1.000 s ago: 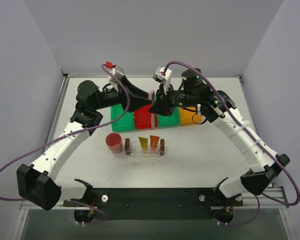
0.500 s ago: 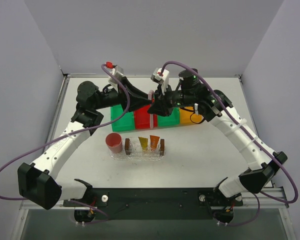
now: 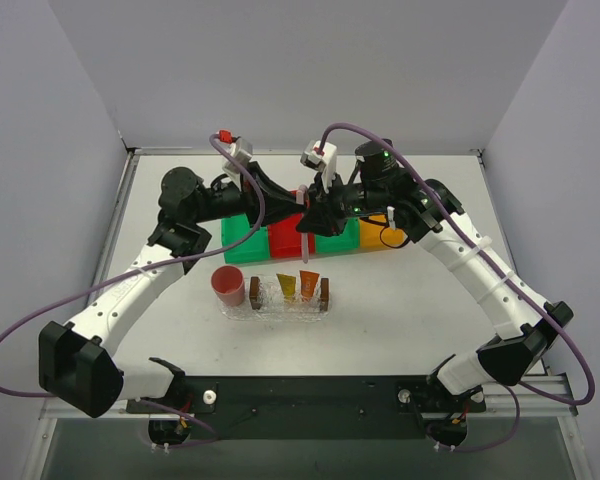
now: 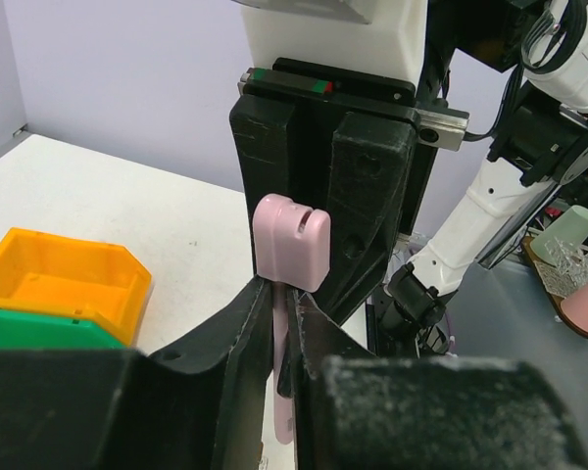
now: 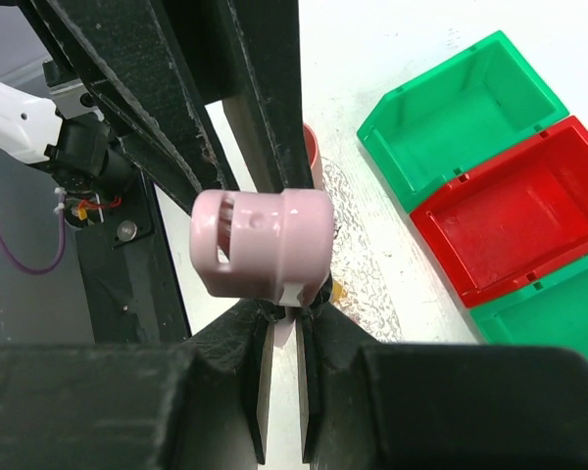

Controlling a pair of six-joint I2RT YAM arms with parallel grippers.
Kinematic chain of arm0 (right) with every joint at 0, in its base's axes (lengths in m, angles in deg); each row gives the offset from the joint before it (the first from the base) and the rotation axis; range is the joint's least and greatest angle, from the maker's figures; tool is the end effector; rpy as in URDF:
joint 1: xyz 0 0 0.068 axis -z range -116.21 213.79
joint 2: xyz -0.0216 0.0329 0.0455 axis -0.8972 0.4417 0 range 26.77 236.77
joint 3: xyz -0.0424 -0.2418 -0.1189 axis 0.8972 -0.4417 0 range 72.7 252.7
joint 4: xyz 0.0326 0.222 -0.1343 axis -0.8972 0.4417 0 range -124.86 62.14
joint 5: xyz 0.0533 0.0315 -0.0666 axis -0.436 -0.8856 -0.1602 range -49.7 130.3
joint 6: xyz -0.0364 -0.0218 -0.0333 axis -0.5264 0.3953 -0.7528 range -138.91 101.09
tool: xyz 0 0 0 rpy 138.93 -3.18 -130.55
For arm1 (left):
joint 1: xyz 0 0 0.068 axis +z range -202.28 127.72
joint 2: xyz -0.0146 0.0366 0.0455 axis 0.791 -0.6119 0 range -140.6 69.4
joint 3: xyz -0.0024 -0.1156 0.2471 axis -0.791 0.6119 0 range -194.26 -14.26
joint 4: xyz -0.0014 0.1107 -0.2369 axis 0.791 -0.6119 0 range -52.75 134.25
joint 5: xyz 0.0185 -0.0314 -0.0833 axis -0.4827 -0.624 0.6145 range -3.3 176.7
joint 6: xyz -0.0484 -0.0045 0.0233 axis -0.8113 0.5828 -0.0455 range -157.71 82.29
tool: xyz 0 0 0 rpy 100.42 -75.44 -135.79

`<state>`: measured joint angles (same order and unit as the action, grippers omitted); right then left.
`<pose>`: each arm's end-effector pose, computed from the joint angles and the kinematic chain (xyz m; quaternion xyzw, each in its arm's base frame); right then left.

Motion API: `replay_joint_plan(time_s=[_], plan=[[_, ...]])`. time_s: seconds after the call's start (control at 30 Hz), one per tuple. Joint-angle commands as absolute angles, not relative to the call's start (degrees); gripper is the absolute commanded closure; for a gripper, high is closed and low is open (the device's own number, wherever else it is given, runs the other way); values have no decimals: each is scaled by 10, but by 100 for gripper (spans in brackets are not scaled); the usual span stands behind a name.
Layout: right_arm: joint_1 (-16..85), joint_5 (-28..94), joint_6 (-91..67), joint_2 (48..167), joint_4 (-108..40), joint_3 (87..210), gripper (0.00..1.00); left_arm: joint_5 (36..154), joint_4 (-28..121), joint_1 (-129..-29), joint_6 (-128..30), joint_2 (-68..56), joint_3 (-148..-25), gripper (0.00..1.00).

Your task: Prepare toiletry sets of a toothbrush and toothpaste on the tray

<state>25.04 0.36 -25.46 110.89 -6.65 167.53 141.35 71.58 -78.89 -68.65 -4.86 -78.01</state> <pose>0.2346 0.2176 0.4501 -0.4782 0.6217 0.4188 0.4576 0.2471 -0.1561 0.4093 0.3483 0.5432 -0.5832 0.4934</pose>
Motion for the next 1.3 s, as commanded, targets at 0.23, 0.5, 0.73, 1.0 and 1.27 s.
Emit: replay_joint_plan(time_s=[0.23, 0.5, 0.73, 1.0, 1.27], plan=[[244, -25, -259, 1115, -87, 1697, 100, 1429, 768, -803, -701, -55, -769, 100], [245, -15, -266, 1108, -82, 1694, 96, 1410, 755, -797, -689, -42, -755, 100], [246, 5, -275, 1090, -79, 1682, 71, 1398, 741, -781, -676, -28, -747, 100], [252, 22, -285, 1075, -75, 1674, 63, 1390, 735, -749, -675, -7, -741, 100], [278, 31, -288, 1054, -73, 1669, 62, 1384, 717, -699, -658, 39, -717, 100]])
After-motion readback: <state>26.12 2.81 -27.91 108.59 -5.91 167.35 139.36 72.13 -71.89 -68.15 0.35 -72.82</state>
